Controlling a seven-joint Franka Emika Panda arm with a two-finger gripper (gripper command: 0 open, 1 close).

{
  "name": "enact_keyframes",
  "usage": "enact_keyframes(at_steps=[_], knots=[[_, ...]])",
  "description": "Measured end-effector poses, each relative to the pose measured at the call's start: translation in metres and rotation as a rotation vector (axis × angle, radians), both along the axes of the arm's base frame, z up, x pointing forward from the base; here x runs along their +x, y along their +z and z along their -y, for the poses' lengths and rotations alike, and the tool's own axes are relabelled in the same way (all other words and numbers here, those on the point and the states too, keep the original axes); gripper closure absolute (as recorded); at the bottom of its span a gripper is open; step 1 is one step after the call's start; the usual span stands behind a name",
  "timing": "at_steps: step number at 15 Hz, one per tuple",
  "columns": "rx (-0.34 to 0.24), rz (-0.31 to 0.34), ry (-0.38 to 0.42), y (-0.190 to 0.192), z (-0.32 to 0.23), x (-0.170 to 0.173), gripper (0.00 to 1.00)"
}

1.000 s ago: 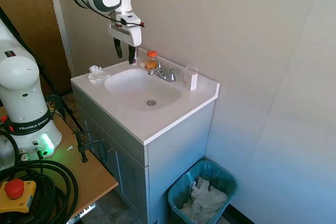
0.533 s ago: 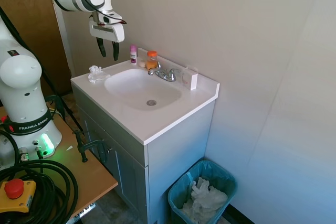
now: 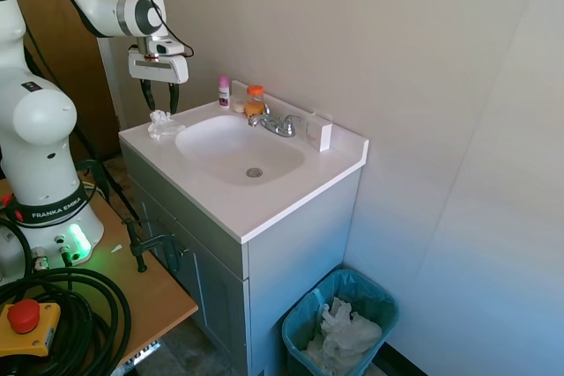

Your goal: Throw the tissue in the trash bin

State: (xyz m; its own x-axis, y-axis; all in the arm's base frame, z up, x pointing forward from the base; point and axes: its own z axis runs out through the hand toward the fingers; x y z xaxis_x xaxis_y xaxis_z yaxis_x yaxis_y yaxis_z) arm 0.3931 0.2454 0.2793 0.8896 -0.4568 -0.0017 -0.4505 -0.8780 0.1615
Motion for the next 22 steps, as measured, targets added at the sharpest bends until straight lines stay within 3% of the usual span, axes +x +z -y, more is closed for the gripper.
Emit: enact_keyframes(at_steps=[3,4,14,22], knots=[[-0.005,-0.046,0.010,-0.022,-0.002,-0.001,0.00],[-0.008,-0.057,0.010,-0.026,-0.001,-0.001,1.00],[-0.029,-0.144,0.002,-0.037,0.009,-0.003,1.00],[-0.012,-0.158,-0.003,-0.034,0.007,0.001,1.00]])
